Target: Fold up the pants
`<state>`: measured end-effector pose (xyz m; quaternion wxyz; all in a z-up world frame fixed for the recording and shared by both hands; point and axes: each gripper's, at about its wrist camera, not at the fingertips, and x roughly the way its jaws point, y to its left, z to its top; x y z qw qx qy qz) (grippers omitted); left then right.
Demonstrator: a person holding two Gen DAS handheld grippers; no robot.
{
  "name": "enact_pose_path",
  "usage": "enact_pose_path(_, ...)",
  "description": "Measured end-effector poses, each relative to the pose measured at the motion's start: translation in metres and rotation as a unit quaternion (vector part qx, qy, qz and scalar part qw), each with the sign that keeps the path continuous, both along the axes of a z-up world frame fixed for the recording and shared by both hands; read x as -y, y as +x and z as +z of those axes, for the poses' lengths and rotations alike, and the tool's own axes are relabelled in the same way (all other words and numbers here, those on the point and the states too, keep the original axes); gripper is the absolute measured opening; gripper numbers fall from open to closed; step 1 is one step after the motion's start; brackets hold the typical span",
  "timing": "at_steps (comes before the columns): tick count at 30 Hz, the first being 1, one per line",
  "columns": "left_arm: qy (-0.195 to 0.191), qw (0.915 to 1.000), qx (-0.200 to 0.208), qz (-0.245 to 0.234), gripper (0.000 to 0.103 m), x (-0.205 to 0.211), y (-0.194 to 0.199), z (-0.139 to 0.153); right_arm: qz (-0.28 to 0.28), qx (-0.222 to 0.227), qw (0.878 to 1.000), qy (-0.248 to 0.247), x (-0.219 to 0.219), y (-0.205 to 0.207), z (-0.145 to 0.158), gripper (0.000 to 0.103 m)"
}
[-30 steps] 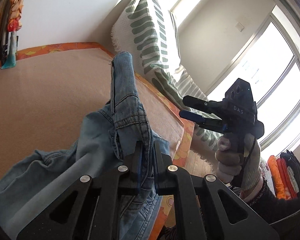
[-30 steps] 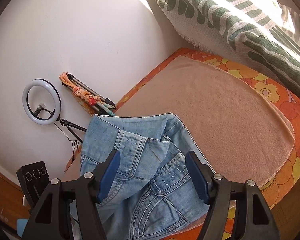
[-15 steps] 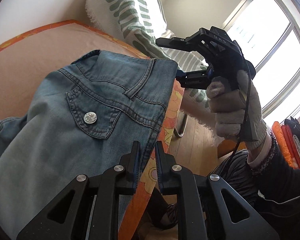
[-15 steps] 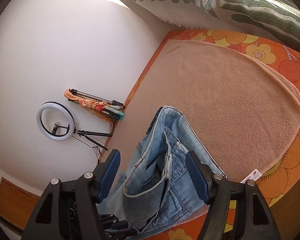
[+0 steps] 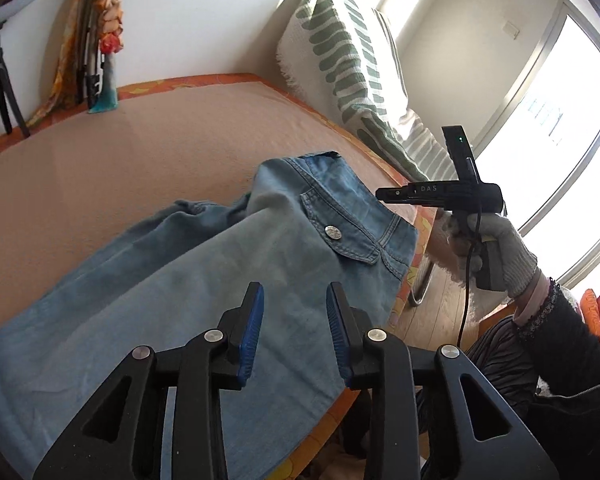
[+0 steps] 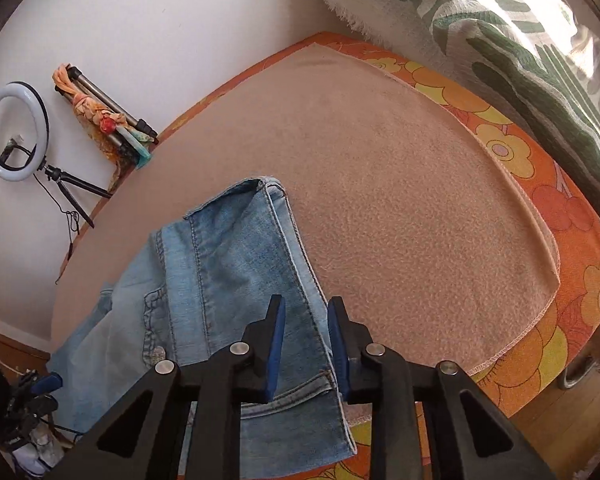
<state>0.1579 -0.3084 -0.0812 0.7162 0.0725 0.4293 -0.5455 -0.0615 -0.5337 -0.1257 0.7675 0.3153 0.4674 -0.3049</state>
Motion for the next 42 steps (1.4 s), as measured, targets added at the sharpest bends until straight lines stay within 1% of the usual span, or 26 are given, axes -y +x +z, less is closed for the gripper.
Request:
enact_pose_path(1,-0.001,0.9998,-0.002,0.018,0.031,-0.012,0.009,-0.001,0.007,-0.004,1.000,-0.028,-0.004,0.003,0.010,0.024)
enact_pose_path(2,0.000,0.9994,-0.002,0.035,0.031,-0.023,0.018,-0.002,0.010,0.007,0.999,-0.045,-0.008,0.004,0.020,0.026)
enact_pose_path(3,0.002,0.9986,0.000,0.053,0.031,-0.033,0.026,-0.002,0.015,0.028,0.998,-0.055,-0.013,0.006,0.032,0.034)
enact_pose_path(5,0.004,0.9970,-0.001,0.077,0.031,-0.048,0.042,-0.001,0.044,0.076,0.994,-0.067,-0.027,0.017,0.053,0.039)
enact_pose_path(6,0.004,0.9962,-0.002,0.087,0.031,-0.056,0.047,-0.001,0.067,0.090,0.991,-0.072,-0.034,0.026,0.061,0.042)
enact_pose_path(7,0.003,0.9955,-0.001,0.095,0.031,-0.060,0.050,-0.001,0.098,0.100,0.987,-0.075,-0.043,0.040,0.068,0.043)
enact_pose_path(9,-0.001,0.9947,0.001,0.102,0.031,-0.070,0.051,-0.001,0.165,0.111,0.978,-0.067,-0.061,0.073,0.075,0.044)
enact_pose_path(10,-0.003,0.9941,0.005,0.108,0.031,-0.076,0.051,-0.001,0.201,0.109,0.972,-0.059,-0.070,0.089,0.074,0.044)
enact_pose_path(12,-0.009,0.9924,0.002,0.122,0.031,-0.088,0.051,-0.003,0.262,0.091,0.959,-0.051,-0.088,0.118,0.068,0.044)
enact_pose_path(15,-0.016,0.9881,-0.010,0.153,0.031,-0.111,0.056,-0.009,0.349,0.065,0.934,-0.031,-0.113,0.155,0.051,0.045)
enact_pose_path(17,-0.012,0.9844,-0.004,0.176,0.031,-0.129,0.058,-0.011,0.384,0.037,0.922,-0.033,-0.128,0.175,0.037,0.048)
enact_pose_path(19,-0.005,0.9797,0.003,0.201,0.031,-0.150,0.061,-0.012,0.411,0.011,0.911,-0.036,-0.138,0.192,0.022,0.049)
enact_pose_path(21,0.001,0.9740,-0.004,0.226,0.031,-0.174,0.067,-0.017,0.427,-0.011,0.903,-0.044,-0.146,0.204,0.010,0.049)
enact_pose_path(23,0.009,0.9663,-0.002,0.257,0.031,-0.200,0.073,-0.020,0.434,-0.030,0.899,-0.053,-0.149,0.215,0.001,0.049)
enact_pose_path(25,0.015,0.9568,0.003,0.290,0.031,-0.227,0.078,-0.022,0.436,-0.038,0.898,-0.047,-0.148,0.223,-0.007,0.049)
enact_pose_path(28,0.012,0.9407,-0.003,0.339,0.031,-0.264,0.087,-0.025,0.440,-0.044,0.896,-0.038,-0.149,0.232,-0.016,0.049)
enact_pose_path(29,0.012,0.9355,-0.006,0.353,0.031,-0.276,0.089,-0.027,0.444,-0.048,0.894,-0.034,-0.151,0.234,-0.018,0.048)
enact_pose_path(31,0.012,0.9267,-0.012,0.375,0.031,-0.293,0.092,-0.031,0.454,-0.056,0.888,-0.037,-0.157,0.236,-0.022,0.035)
enact_pose_path(32,0.012,0.9243,-0.017,0.381,0.031,-0.300,0.092,-0.033,0.458,-0.060,0.886,-0.043,-0.159,0.238,-0.023,0.030)
enact_pose_path(33,0.012,0.9220,-0.021,0.386,0.031,-0.305,0.092,-0.035,0.459,-0.062,0.884,-0.052,-0.160,0.238,-0.023,0.022)
enact_pose_path(36,0.014,0.9182,-0.029,0.395,0.031,-0.314,0.093,-0.039,0.452,-0.057,0.888,-0.058,-0.155,0.242,-0.013,0.009)
enact_pose_path(39,0.008,0.9174,-0.027,0.397,0.031,-0.318,0.091,-0.037,0.449,-0.041,0.889,-0.081,-0.146,0.254,0.005,0.006)
enact_pose_path(41,0.004,0.9175,-0.025,0.397,0.031,-0.315,0.092,-0.035,0.453,-0.046,0.886,-0.087,-0.144,0.270,0.005,0.006)
enact_pose_path(42,0.004,0.9182,-0.024,0.395,0.031,-0.313,0.092,-0.035,0.457,-0.054,0.883,-0.093,-0.146,0.278,0.000,0.006)
